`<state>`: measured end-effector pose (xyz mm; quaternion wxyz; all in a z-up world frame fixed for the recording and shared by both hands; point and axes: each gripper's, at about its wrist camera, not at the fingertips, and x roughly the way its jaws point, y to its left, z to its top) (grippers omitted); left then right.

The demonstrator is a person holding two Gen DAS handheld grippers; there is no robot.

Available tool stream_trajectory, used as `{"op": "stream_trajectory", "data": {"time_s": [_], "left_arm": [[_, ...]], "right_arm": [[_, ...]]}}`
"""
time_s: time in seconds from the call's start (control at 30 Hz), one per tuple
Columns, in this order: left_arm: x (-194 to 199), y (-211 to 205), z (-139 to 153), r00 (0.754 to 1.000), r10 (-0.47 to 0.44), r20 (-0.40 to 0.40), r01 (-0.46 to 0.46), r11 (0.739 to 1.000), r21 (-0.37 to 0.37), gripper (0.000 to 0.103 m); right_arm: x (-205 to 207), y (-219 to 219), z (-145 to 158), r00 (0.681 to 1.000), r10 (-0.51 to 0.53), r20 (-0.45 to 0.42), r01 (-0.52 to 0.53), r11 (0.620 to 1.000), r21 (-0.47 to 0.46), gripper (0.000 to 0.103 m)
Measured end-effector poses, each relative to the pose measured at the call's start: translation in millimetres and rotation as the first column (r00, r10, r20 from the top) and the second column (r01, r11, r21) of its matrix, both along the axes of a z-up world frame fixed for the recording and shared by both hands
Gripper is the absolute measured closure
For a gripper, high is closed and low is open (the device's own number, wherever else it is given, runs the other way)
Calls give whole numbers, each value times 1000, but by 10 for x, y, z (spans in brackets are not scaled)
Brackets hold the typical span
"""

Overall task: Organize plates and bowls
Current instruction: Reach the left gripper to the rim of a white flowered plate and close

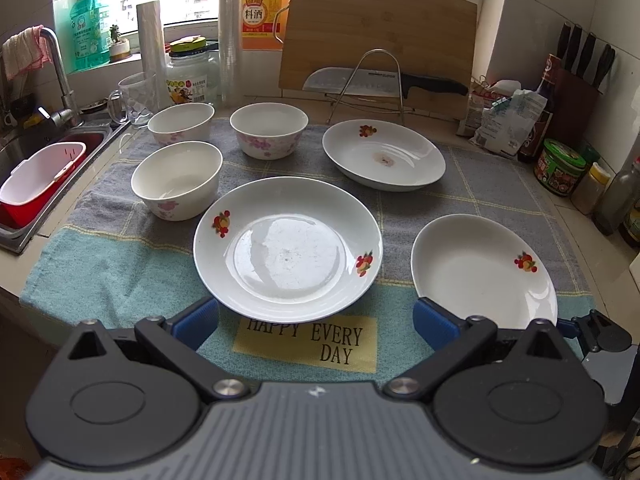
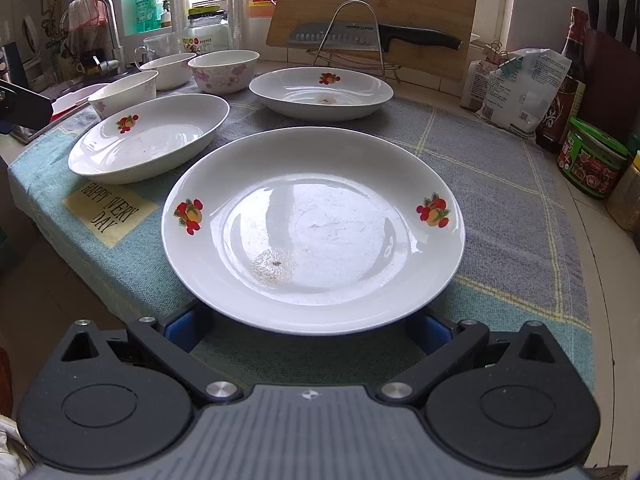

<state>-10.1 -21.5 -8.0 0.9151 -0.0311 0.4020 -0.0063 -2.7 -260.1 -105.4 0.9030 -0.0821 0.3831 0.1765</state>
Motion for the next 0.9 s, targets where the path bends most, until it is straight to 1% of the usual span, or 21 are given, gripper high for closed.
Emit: {"op": "stream_trajectory", "data": {"time_s": [0.13,0.3,0.4,0.47,0.57,0.67,0.77,0.8,0.83,0.9], "left_arm": [[86,-88,15,999,-40,6,40,999,9,1],[273,-175,29,992,-125,1,125,992,-12,1],[440,-253,21,981,-192,-5,192,981,-5,1],[555,-319,3,968,-250,-12,250,968,-11,1],[733,-442,-40,935,-354,-18,353,935,-33,1],[909,-587,-102,902,-430,-43,430,903,-25,1],[1079,-733,-174,853,-518,-68,518,855,-19,1],[1130,-765,-194,837,-542,-76,541,840,-26,1],[1193,-800,-221,817,-570,-88,569,821,-36,1],[1300,-849,-272,785,-609,-116,607,793,-53,1]], "right_arm": [[-20,-36,-19,1000,21,22,-21,1000,12,0],[-77,-66,-52,998,26,62,-28,999,30,0],[-81,-58,-59,997,22,69,-24,999,30,0],[-87,-60,-65,997,21,77,-23,999,33,0],[-91,-63,-77,996,19,90,-22,999,35,0],[-83,-62,-78,996,15,90,-18,999,34,0],[-65,-42,-73,997,4,80,-6,1000,29,0],[-67,-40,-76,997,-1,83,-2,1000,30,0],[-67,-38,-78,996,-5,84,2,1000,31,0],[-80,-26,-88,995,-20,93,17,999,34,0]]}}
